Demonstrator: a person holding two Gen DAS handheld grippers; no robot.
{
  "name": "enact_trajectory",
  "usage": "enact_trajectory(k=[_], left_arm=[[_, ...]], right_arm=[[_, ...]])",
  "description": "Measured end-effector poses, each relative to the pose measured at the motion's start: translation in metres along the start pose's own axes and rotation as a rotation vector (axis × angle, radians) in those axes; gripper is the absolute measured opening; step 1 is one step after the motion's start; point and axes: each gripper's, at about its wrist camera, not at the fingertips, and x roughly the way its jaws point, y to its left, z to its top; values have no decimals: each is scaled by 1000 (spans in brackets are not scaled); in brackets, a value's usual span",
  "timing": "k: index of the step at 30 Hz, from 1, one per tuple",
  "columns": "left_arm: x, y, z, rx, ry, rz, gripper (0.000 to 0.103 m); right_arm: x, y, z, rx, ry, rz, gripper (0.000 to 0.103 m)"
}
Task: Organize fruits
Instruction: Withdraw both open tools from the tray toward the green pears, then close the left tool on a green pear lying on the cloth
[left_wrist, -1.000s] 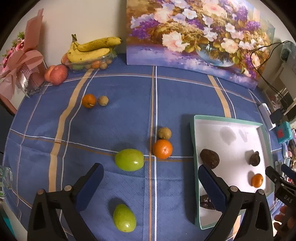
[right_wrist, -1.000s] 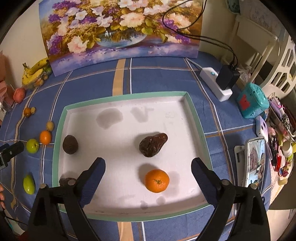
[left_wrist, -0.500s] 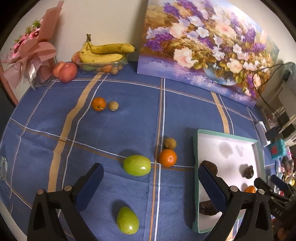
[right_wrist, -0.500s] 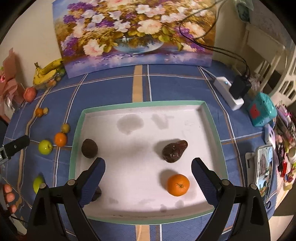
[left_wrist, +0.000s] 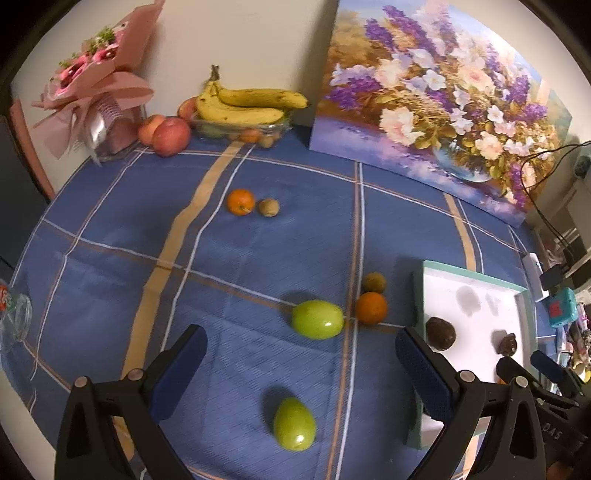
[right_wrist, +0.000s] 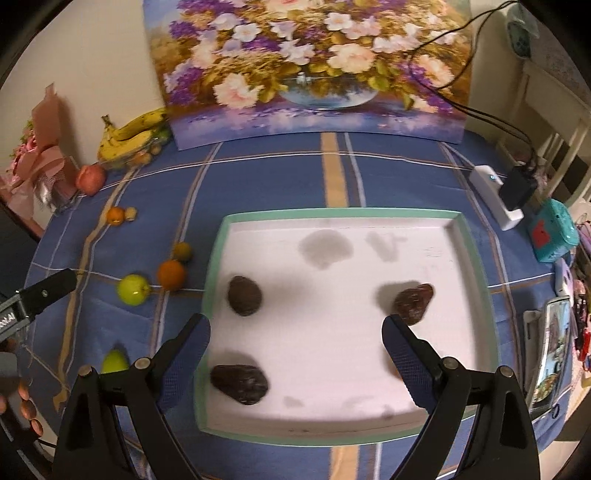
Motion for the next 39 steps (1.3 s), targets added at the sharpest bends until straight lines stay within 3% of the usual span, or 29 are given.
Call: enact_trajectory(k=[11,21,23,27,28,30,34,37,39], left_arm=[[5,20,-12,-55,49,21,103],[34,20,-33,-56,181,-6,101],[43,18,-40,-54,223,-24,92],[58,12,-52,-36,297,-41,88],[61,11,-53,-32,309,-41,80],[67,8,-58,-28,340,-40,75],[76,4,-66,-10,379,-29,68],[79,2,-72,2,392,-10,57],[78,1,-73,8,390,-3,56]], right_arm=[[6,29,-7,-47,28,42,94],[22,43,-21,-70,101,42,94],[24,42,-24,-68,116,39,94],[25,40,-27,-61,124,42,94],[25,39,-27,-60,125,43,94],[25,39,-28,-58,127,45,94],[26,37,-28,-53,133,49,94],[27,36,-28,-50,135,52,94],[27,36,-29,-48,136,54,94]])
